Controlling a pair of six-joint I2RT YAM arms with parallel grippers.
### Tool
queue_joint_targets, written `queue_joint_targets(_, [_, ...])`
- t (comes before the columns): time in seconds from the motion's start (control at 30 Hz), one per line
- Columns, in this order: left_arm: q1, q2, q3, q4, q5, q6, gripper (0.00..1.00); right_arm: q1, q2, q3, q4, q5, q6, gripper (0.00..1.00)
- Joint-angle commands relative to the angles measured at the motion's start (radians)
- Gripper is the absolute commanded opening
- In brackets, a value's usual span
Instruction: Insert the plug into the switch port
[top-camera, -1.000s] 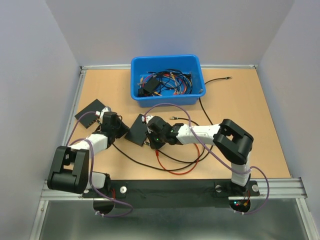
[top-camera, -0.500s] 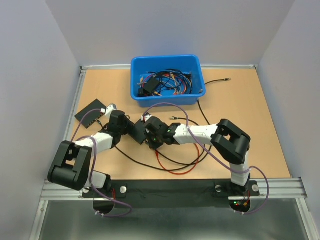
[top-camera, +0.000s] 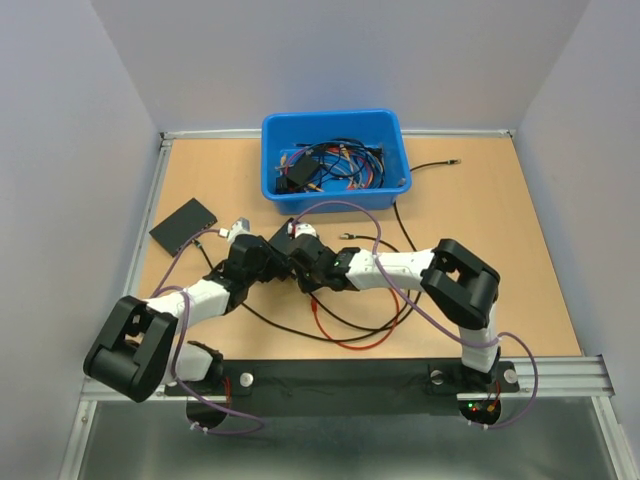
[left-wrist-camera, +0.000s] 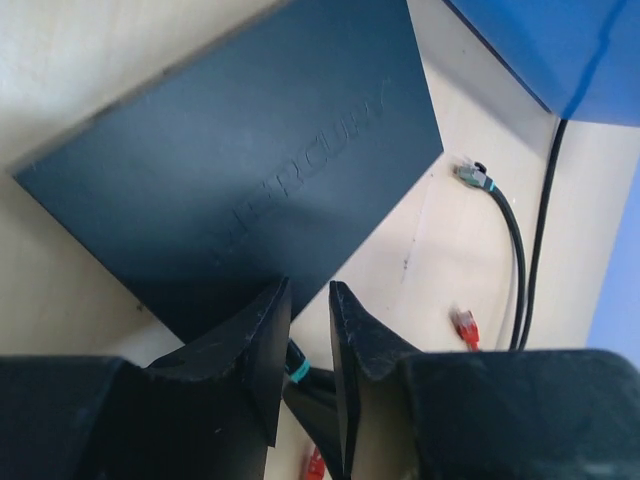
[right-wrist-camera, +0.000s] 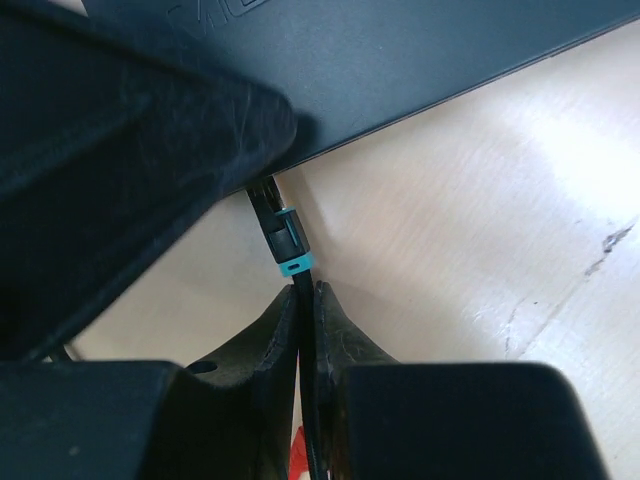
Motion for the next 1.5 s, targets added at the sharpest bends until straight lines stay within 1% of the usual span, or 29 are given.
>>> queue_joint_targets(0.0, [-0.005,0.030,-0.046,-0.169,0.048,-0.004,0.35,-0.016,-0.080,0.020,0.129,0.118,0.034,0.00])
queue_joint_targets(0.17, [-0.008,0.019,-0.054,-0.155,0.039,-0.003,0.35,-0.017,-0.086,0.005,0.129,0.125,0.013,0.01])
queue_joint_targets(0.3, [-0.008,-0.018,-0.040,-0.161,0.033,0.016,0.34,-0.016,-0.095,-0.043,0.131,0.132,0.005,0.00])
queue_joint_targets(0.4, [-0.006,-0.070,-0.003,-0.206,0.008,0.027,0.34,-0.016,-0.116,-0.095,0.129,0.150,-0.002,0.00])
queue_joint_targets(0.43, [-0.006,-0.094,0.009,-0.236,-0.024,0.036,0.35,-0.016,-0.124,-0.107,0.131,0.153,-0.005,0.00])
queue_joint_targets(0.6, [-0.003,-0.110,0.106,-0.308,-0.091,0.077,0.36,-0.016,-0.164,-0.171,0.129,0.181,-0.036,0.00])
queue_joint_targets(0.73, [0.029,-0.041,0.153,-0.310,-0.090,0.125,0.38,-0.016,-0.188,-0.194,0.132,0.179,-0.068,0.00])
queue_joint_targets(0.8, [0.064,-0.020,0.164,-0.299,-0.079,0.152,0.38,-0.016,-0.199,-0.207,0.135,0.176,-0.079,0.00])
queue_joint_targets(1.0, [0.135,0.068,0.242,-0.258,-0.059,0.220,0.38,-0.016,-0.227,-0.256,0.163,0.115,-0.116,0.00])
queue_joint_targets(1.2, [0.141,0.209,0.339,-0.238,-0.032,0.232,0.37,-0.016,-0.212,-0.261,0.172,0.072,-0.119,0.01])
queue_joint_targets(1.3, [0.139,0.238,0.350,-0.230,-0.010,0.223,0.36,-0.016,-0.201,-0.253,0.172,0.064,-0.122,0.01])
queue_joint_targets(1.37, [0.133,0.247,0.347,-0.218,-0.007,0.217,0.33,-0.016,-0.196,-0.251,0.172,0.066,-0.122,0.00])
queue_joint_targets(1.4, [0.130,0.250,0.337,-0.210,-0.006,0.214,0.30,-0.017,-0.193,-0.248,0.200,0.066,-0.124,0.00])
queue_joint_targets(1.47, [0.121,0.252,0.327,-0.203,-0.006,0.206,0.25,-0.016,-0.190,-0.245,0.200,0.069,-0.127,0.01])
